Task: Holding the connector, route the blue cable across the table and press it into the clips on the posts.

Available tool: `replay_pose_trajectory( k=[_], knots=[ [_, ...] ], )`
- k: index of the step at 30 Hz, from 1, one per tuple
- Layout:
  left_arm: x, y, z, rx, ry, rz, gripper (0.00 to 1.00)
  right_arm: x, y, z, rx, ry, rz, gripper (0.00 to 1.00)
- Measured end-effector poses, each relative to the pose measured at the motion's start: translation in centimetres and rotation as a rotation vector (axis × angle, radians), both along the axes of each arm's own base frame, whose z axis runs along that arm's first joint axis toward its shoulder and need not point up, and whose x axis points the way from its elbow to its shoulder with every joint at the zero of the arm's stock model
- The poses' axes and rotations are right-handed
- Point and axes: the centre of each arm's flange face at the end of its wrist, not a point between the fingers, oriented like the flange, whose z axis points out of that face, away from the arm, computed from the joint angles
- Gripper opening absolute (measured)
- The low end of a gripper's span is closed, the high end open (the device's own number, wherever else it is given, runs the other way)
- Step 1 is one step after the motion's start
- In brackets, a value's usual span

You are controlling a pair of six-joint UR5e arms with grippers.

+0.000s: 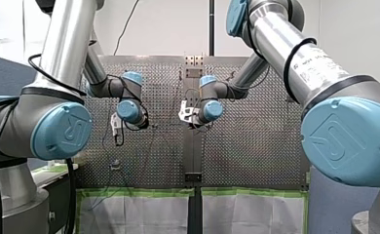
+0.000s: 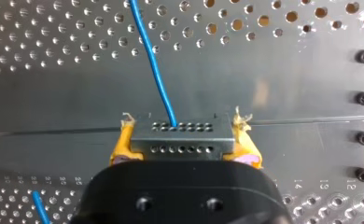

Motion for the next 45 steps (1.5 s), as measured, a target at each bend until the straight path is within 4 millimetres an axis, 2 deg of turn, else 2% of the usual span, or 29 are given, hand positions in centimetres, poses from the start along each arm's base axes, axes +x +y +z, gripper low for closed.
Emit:
replay_pose_trajectory(
  k=[8,19,32,41,45],
  knots=[
    [-3.1,-1.7,0.9,0.05,0.026,0.006,1.0,-0.1,0.0,0.0,0.001,0.0,-0.001,0.0],
    [-3.8,-4.5,0.9,0.012,-0.002,-0.085,1.0,-0.5,-0.5,0.0,0.004,-0.001,-0.008,0.0],
    [-0.2,-8.4,-0.6,-0.05,-0.037,-0.124,1.0,-0.9,-0.7,0.0,0.011,0.01,-0.013,0.0],
    [3.0,-9.2,-2.0,-0.083,-0.035,-0.096,1.0,-0.9,-0.7,0.0,0.011,0.012,-0.013,0.0],
    [4.1,-9.4,-1.9,-0.091,-0.046,-0.092,1.0,-0.9,-0.8,0.0,0.009,0.011,-0.013,0.0]
  ],
)
